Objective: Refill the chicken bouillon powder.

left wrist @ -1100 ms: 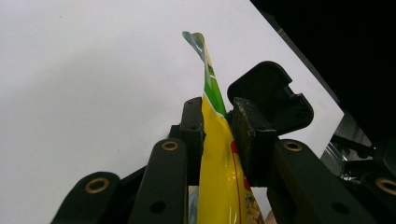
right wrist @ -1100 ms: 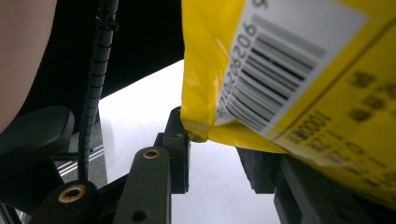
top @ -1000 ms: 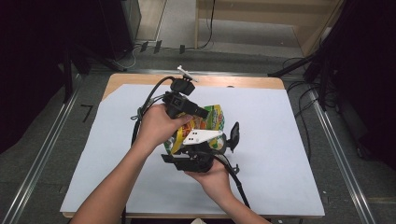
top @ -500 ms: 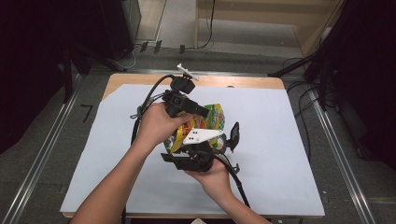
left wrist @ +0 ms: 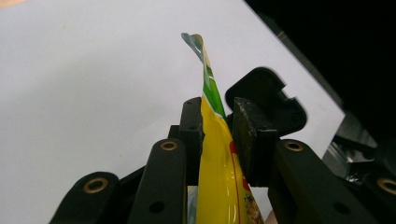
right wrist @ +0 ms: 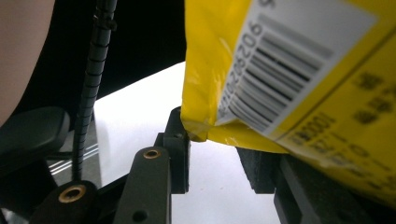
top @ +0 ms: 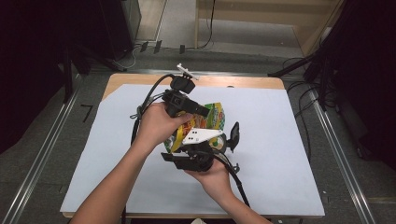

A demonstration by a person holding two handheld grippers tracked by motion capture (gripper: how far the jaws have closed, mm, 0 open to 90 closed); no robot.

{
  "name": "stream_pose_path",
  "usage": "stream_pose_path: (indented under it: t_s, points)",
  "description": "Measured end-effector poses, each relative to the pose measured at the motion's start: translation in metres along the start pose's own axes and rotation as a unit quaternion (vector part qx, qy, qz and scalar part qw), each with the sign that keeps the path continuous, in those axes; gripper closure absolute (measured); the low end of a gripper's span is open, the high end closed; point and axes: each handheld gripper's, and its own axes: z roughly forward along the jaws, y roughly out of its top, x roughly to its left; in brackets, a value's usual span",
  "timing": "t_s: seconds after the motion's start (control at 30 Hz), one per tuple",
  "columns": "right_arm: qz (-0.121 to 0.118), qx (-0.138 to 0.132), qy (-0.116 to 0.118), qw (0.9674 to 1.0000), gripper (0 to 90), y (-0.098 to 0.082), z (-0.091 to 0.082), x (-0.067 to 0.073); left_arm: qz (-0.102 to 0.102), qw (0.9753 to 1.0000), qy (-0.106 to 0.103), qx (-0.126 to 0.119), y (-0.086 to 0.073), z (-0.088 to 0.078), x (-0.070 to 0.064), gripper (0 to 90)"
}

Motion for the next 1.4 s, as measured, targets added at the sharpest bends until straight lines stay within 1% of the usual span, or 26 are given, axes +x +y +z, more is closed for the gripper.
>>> stream_pose_path:
  t_s: [0.03,0.07,0.1,0.17,0.23,0.3,0.33,0.37,0.43,0.47,0.6,0.67,0.9,1.0,1.07,1.13,1.23,1.4]
  points:
    - [0.011,0.007,0.01,0.9999,67.2,-0.001,0.002,-0.001,0.0,1.0,0.003,0.007,-0.001,0.003,0.001,74.1]
    - [0.016,0.011,0.009,0.9998,67.1,-0.003,0.003,-0.002,-0.001,0.9999,-0.001,0.011,-0.002,0.005,0.003,74.4]
    - [0.012,0.016,0.004,0.9998,67.3,-0.004,0.004,-0.002,-0.003,0.9999,-0.001,0.012,-0.003,0.006,0.004,74.4]
    - [0.008,0.019,0.002,0.9998,67.2,-0.005,0.004,-0.002,-0.008,0.9999,-0.007,0.004,-0.004,0.004,0.005,74.3]
    - [0.005,0.015,0.0,0.9999,67.0,-0.004,0.003,-0.001,-0.008,0.9999,-0.009,-0.001,-0.004,0.001,0.005,74.2]
    - [-0.002,0.008,-0.006,0.9999,67.0,-0.002,0.003,0.001,-0.003,0.9999,-0.011,-0.011,-0.004,-0.002,0.003,74.2]
    - [-0.006,0.004,-0.009,0.9999,66.9,-0.002,0.002,0.002,-0.004,0.9998,-0.011,-0.015,-0.004,-0.003,0.002,74.3]
    - [-0.006,0.003,-0.007,0.9999,66.9,-0.002,0.002,0.002,0.0,0.9999,-0.007,-0.01,-0.004,-0.002,0.001,74.3]
    - [0.008,0.009,0.006,0.9999,67.0,-0.003,0.004,0.001,0.002,1.0,0.005,0.008,-0.005,0.003,0.002,74.6]
    - [0.011,0.013,0.005,0.9998,67.1,-0.004,0.005,0.0,0.001,0.9999,0.003,0.012,-0.005,0.004,0.002,74.7]
    - [0.005,0.014,-0.002,0.9999,66.6,-0.007,0.005,0.0,-0.001,1.0,-0.006,0.003,-0.008,0.003,0.003,74.5]
    - [0.002,0.012,-0.004,0.9999,65.3,-0.008,0.006,0.002,0.001,0.9999,-0.011,0.001,-0.01,0.002,0.002,74.4]
    - [-0.024,0.008,-0.012,0.9996,63.5,-0.018,0.009,0.005,0.004,0.9996,-0.025,-0.009,-0.021,0.0,0.002,74.8]
    - [-0.026,0.01,-0.011,0.9996,62.4,-0.022,0.01,0.006,0.0,0.9995,-0.028,-0.011,-0.026,0.0,0.003,75.0]
    - [-0.032,0.017,-0.012,0.9993,61.7,-0.025,0.012,0.007,-0.002,0.9994,-0.032,-0.01,-0.029,-0.001,0.005,75.2]
    - [-0.047,0.024,-0.018,0.9984,61.8,-0.029,0.014,0.009,-0.004,0.9994,-0.033,-0.011,-0.031,0.0,0.007,75.4]
    - [-0.055,0.031,-0.021,0.9978,62.9,-0.034,0.016,0.011,-0.008,0.9993,-0.037,-0.008,-0.035,0.001,0.011,76.0]
    - [-0.075,0.035,-0.023,0.9963,62.8,-0.041,0.019,0.013,-0.015,0.999,-0.041,-0.006,-0.039,0.007,0.017,76.6]
